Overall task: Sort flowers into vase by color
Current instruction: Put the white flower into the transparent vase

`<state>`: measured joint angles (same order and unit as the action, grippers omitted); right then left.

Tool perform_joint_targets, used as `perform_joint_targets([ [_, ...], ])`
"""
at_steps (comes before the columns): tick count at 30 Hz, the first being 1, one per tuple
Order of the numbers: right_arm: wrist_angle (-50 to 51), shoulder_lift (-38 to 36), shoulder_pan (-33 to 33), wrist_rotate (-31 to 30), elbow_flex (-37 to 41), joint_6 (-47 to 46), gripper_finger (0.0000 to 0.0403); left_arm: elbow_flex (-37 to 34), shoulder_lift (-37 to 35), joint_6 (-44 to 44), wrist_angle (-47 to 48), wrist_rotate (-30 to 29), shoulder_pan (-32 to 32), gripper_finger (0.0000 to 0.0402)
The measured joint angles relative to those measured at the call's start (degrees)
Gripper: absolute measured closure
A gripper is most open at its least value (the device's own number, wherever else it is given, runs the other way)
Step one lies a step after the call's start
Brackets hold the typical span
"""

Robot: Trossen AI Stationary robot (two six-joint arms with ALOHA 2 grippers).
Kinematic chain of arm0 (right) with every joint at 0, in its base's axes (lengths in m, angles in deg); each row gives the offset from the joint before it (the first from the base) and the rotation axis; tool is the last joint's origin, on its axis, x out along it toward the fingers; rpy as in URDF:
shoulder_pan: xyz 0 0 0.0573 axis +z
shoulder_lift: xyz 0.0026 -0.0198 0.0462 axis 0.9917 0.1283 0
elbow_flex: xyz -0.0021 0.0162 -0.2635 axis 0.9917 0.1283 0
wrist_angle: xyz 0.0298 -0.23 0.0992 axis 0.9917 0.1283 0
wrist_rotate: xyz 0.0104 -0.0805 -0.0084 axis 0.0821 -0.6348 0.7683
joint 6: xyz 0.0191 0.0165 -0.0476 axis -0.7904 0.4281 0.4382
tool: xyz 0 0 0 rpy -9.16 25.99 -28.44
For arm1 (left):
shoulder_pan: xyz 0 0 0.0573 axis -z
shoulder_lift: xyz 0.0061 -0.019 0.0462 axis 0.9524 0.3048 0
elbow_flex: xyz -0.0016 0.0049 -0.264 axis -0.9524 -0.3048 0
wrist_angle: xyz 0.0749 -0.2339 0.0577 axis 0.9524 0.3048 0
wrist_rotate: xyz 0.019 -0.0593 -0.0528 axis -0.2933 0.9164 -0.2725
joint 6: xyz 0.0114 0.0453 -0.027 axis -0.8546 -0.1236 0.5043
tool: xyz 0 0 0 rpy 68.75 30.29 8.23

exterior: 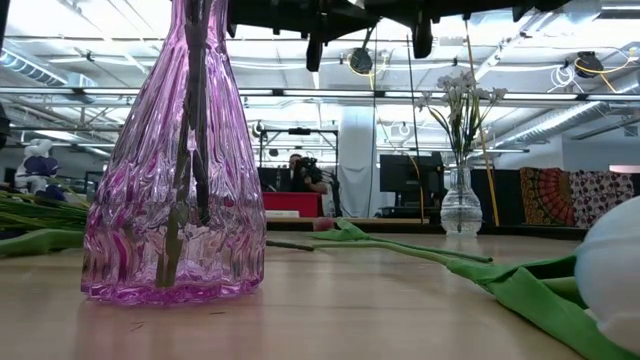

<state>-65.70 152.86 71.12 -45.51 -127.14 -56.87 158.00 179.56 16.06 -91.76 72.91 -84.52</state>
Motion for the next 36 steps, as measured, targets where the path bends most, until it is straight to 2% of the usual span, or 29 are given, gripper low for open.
perform_joint_targets([
  [7,0.32,-1.35,-0.02,0.12,0.00,1.71,0.0402,0.00,0.00,0.15,-0.46,0.00,0.04,0.0393],
  [19,5.07,-3.50,-1.33,-0.24,0.00,2.29,0.0403,0.00,0.00,0.31,-0.82,-0.90,0.15,0.0308],
  [23,4.73,-3.95,-1.31,0.11,0.01,0.50,0.0403,0.00,0.00,0.72,-0.78,-1.22,0.01,0.0295],
  [27,4.73,-4.61,-1.29,0.17,0.02,-0.53,0.0403,0.00,0.00,0.70,-0.76,-1.28,-0.03,0.0318],
  [32,4.89,-5.37,-1.29,0.55,0.02,-1.41,0.0403,0.00,0.00,0.26,-0.43,-1.55,-0.05,0.0391],
  [36,6.63,-7.88,-1.29,2.06,0.02,-3.80,0.0398,0.00,0.00,0.22,-0.44,-1.55,-0.45,0.0396],
])
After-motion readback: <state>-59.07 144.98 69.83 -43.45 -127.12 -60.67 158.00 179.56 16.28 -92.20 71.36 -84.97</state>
